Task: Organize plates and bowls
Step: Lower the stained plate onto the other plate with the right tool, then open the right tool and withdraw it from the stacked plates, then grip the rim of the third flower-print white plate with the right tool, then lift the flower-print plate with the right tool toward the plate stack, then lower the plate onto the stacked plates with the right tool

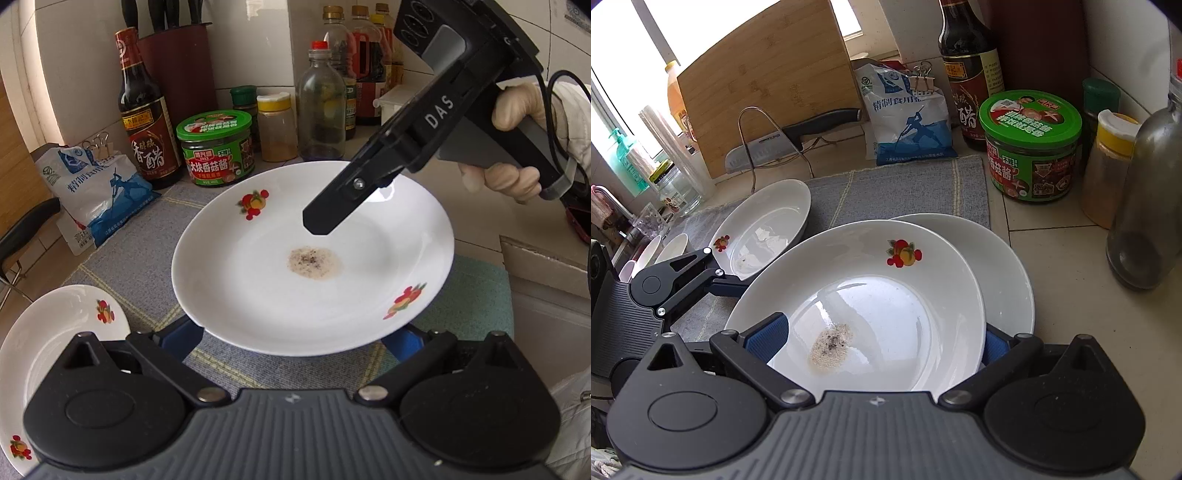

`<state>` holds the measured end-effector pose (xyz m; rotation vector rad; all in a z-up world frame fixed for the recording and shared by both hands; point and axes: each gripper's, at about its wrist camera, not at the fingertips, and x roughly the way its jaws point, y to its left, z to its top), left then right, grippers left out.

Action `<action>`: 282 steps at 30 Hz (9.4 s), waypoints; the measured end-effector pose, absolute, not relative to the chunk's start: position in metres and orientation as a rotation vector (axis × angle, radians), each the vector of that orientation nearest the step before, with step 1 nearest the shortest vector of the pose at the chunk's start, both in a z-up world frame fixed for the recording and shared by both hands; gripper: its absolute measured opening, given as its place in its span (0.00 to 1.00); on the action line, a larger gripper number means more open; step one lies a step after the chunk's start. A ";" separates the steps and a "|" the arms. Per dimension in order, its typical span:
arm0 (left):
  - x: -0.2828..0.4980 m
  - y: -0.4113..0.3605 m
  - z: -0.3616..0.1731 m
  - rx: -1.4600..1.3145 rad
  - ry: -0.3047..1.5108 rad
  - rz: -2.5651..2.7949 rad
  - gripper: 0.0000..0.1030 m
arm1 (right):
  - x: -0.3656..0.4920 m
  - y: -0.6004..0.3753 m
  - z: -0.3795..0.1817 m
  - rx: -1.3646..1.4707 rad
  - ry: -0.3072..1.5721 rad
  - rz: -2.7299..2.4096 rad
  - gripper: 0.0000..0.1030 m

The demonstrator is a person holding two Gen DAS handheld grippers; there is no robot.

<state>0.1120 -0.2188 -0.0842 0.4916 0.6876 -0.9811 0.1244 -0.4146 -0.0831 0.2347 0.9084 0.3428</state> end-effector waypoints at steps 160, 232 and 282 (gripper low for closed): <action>0.146 -0.109 -0.119 0.205 0.675 -0.189 0.99 | 0.351 -0.200 -0.113 -0.228 1.082 0.956 0.89; 0.080 -0.158 -0.057 0.376 0.669 -0.643 0.99 | 0.186 -0.339 -0.053 0.030 1.013 0.666 0.89; 0.124 -0.227 -0.083 0.459 0.716 -0.775 0.99 | 0.172 -0.433 -0.086 0.124 1.045 0.489 0.89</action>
